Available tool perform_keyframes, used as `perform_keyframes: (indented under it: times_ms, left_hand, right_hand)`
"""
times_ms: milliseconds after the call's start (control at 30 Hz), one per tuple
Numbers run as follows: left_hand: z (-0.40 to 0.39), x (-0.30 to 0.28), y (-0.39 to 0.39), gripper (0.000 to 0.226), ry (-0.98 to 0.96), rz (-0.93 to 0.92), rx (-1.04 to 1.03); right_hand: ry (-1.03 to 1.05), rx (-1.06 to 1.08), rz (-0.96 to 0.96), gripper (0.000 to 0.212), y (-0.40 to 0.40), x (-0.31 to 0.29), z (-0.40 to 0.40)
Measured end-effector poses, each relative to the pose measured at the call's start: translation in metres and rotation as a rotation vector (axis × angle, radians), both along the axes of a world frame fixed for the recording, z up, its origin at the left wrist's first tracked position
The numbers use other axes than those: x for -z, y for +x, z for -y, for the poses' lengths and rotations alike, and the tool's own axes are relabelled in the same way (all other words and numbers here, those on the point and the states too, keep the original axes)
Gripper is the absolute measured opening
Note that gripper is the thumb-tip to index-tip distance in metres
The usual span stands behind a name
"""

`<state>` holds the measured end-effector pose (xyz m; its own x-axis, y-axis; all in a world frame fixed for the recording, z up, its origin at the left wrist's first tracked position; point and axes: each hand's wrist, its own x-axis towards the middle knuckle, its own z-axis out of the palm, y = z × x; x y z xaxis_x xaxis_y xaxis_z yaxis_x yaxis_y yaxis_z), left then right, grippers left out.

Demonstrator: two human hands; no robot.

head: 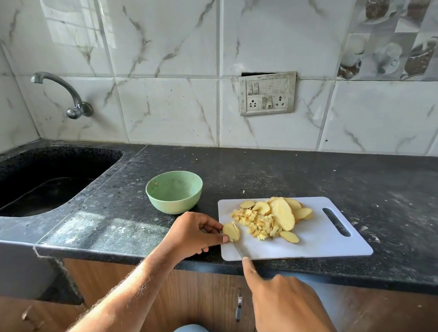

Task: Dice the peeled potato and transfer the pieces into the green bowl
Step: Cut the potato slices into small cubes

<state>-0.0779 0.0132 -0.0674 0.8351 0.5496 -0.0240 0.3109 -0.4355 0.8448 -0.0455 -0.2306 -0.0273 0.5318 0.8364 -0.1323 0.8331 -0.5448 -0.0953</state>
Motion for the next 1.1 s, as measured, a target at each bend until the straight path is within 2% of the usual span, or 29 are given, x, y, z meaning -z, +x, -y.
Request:
perform_keyframes:
  times_ms: [200,467,833,1100]
  left_hand:
    - [0.0,0.0,-0.001,0.027,0.006,-0.011,0.0]
    - [-0.002,-0.002,-0.003,0.023,0.008,-0.011,0.042]
    - [-0.007,0.004,0.0,0.024,-0.018,-0.004,0.036]
    - [-0.008,0.003,0.002,0.022,-0.017,-0.015,0.035]
  right_hand:
    - [0.089,0.04,0.017,0.079,0.0,-0.002,0.007]
    - [0.293,0.045,0.194,0.067,0.01,0.008,-0.02]
    - [0.243,0.014,0.224,0.063,0.009,0.017,-0.045]
    - [0.135,0.032,0.249,0.071,0.009,0.018,-0.057]
